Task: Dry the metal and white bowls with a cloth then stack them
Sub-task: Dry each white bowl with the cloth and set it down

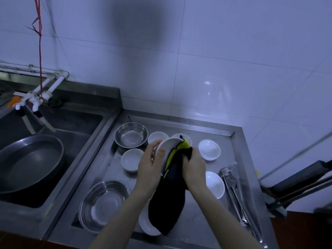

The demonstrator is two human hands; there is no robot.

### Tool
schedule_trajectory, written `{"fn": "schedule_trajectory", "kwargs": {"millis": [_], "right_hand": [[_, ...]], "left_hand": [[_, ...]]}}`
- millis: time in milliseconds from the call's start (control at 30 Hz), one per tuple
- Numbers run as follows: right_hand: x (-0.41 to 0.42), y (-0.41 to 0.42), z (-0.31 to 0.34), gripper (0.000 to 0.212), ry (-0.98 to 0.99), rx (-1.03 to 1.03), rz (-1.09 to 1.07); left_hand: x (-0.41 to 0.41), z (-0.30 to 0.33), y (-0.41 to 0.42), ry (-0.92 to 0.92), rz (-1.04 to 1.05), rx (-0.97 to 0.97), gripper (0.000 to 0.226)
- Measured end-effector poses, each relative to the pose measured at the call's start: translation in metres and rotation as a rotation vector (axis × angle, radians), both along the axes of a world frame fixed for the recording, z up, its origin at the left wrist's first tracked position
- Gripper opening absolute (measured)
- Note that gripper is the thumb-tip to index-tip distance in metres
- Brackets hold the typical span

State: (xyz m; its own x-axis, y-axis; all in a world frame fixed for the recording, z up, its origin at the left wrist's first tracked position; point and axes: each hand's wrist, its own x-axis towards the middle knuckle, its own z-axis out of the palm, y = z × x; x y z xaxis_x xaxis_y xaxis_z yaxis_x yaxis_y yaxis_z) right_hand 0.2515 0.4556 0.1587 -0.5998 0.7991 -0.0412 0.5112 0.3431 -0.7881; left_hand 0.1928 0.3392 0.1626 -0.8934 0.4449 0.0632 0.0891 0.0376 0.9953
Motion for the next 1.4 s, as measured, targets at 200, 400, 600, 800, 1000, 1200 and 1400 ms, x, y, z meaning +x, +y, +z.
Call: {"fn": "schedule_trajectory", "kwargs": {"millis": [200, 400, 600, 800, 1000, 1200, 1400], "right_hand": [[-0.007, 0.017, 0.018, 0.026, 0.028, 0.289, 0.273], [0.0, -0.017, 0.001, 0.015, 0.128, -0.278, -0.142], [0.001, 0.004, 0.013, 0.012, 0.174, -0.067, -0.022], [-0.007, 0.018, 0.024, 0.022, 0.306, 0.012, 0.02], [-0.006, 0.006, 0.002, 0.016, 0.303, -0.429, -0.299], [-0.006, 0.019, 0.028, 0.009, 0.243, 0.062, -0.029], [-0.013, 0.03, 0.033, 0.021, 0.051, 0.439, 0.277]], "left_hand": [[-0.016, 0.007, -0.003, -0.033, -0.151, -0.039, 0.021], [0.001, 0.005, 0.013, -0.113, 0.185, 0.09, 0.017], [-0.021, 0.019, 0.004, 0.138, -0.125, -0.073, 0.023], [-0.029, 0.032, 0.003, -0.071, -0.101, -0.104, 0.045], [0.015, 0.004, 0.016, 0.026, -0.043, -0.07, 0.054], [-0.01, 0.021, 0.01, 0.223, -0.122, -0.303, 0.049], [-0.03, 0.027, 0.011, 0.493, -0.217, -0.482, 0.027]]}}
